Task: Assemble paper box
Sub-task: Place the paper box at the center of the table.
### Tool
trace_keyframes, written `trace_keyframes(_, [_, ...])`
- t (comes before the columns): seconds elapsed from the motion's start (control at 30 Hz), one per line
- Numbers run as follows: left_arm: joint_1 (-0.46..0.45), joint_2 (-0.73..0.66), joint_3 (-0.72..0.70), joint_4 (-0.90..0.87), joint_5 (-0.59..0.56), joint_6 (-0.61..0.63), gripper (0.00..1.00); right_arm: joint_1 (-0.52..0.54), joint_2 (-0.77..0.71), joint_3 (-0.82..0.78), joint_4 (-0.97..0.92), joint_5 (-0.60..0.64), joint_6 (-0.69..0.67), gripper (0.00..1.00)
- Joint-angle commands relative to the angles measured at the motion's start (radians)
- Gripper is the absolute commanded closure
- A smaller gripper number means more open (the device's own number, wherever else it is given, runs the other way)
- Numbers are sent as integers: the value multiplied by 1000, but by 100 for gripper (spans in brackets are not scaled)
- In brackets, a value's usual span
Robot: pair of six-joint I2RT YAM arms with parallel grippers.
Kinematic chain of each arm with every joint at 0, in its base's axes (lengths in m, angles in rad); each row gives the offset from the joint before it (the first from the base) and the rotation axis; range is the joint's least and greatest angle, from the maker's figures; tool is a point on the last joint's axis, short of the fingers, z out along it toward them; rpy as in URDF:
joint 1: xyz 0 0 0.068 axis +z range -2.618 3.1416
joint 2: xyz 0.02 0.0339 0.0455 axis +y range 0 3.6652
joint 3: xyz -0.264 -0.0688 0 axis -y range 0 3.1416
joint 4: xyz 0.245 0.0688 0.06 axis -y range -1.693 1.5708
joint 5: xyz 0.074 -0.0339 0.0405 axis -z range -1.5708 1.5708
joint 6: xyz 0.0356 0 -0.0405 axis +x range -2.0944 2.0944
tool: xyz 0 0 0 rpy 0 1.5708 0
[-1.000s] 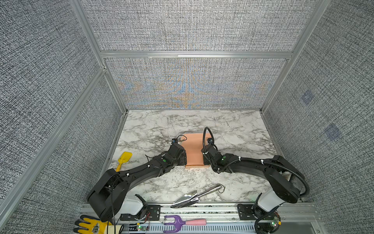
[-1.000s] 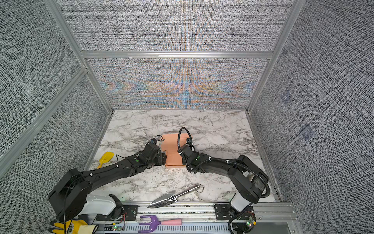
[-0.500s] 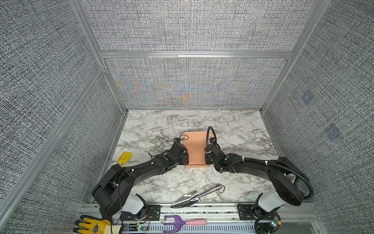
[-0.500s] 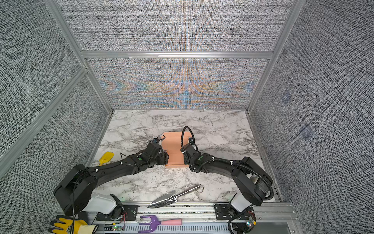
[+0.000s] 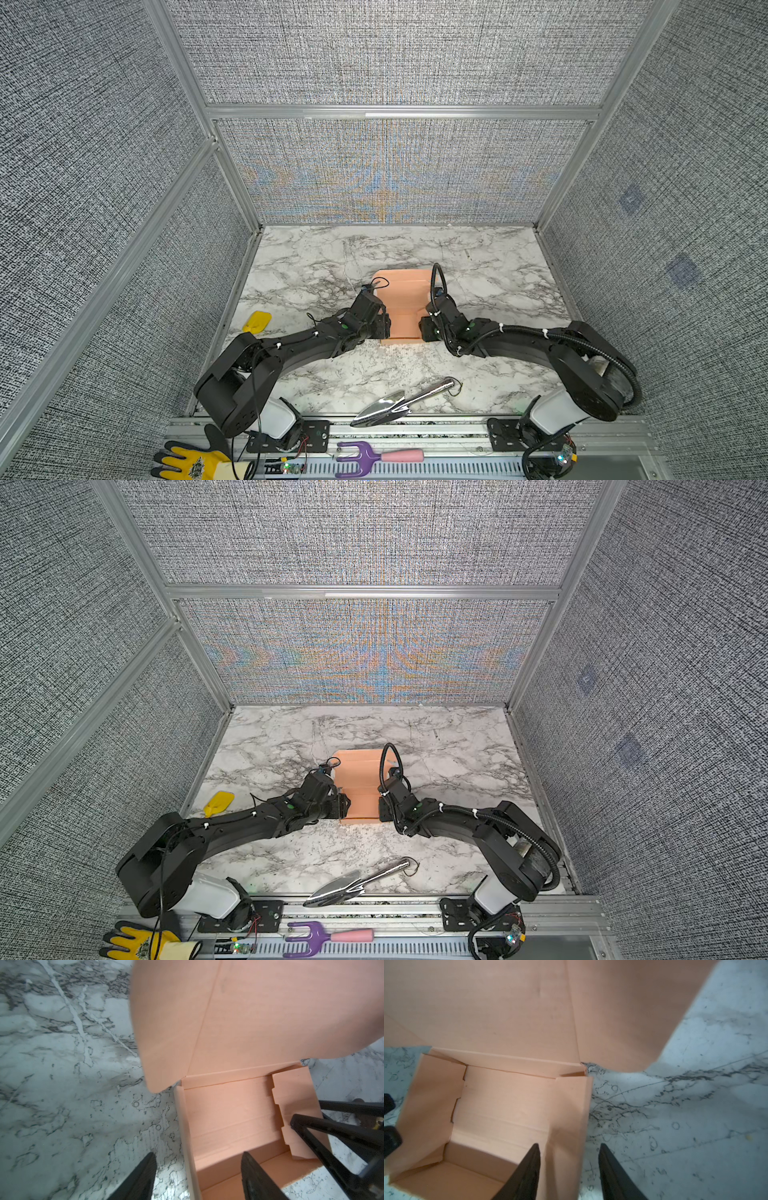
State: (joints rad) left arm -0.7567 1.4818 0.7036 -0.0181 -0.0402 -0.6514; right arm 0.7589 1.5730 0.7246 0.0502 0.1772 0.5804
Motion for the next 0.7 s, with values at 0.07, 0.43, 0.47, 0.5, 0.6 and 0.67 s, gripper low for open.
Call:
trace_keyframes(0.07, [0, 14, -4, 48, 36, 9, 34, -35, 8, -22, 63, -74, 4, 53])
trace_keyframes(0.43, [-1, 27, -5, 74, 60, 12, 35, -41, 48, 9, 36, -94, -14, 65])
trace_keyframes(0.47, [-1, 28, -6, 75, 62, 14, 35, -41, 49, 12, 34, -90, -14, 66])
trace_keyframes(0.5, [-1, 29, -6, 76, 62, 15, 35, -41, 51, 10, 34, -88, -12, 67])
trace_keyframes(0.6, [-1, 31, -8, 82, 66, 16, 36, -42, 58, 10, 40, -86, -11, 70])
trace_keyframes(0.67, [-2, 32, -12, 89, 73, 18, 36, -41, 64, 11, 40, -87, -9, 74])
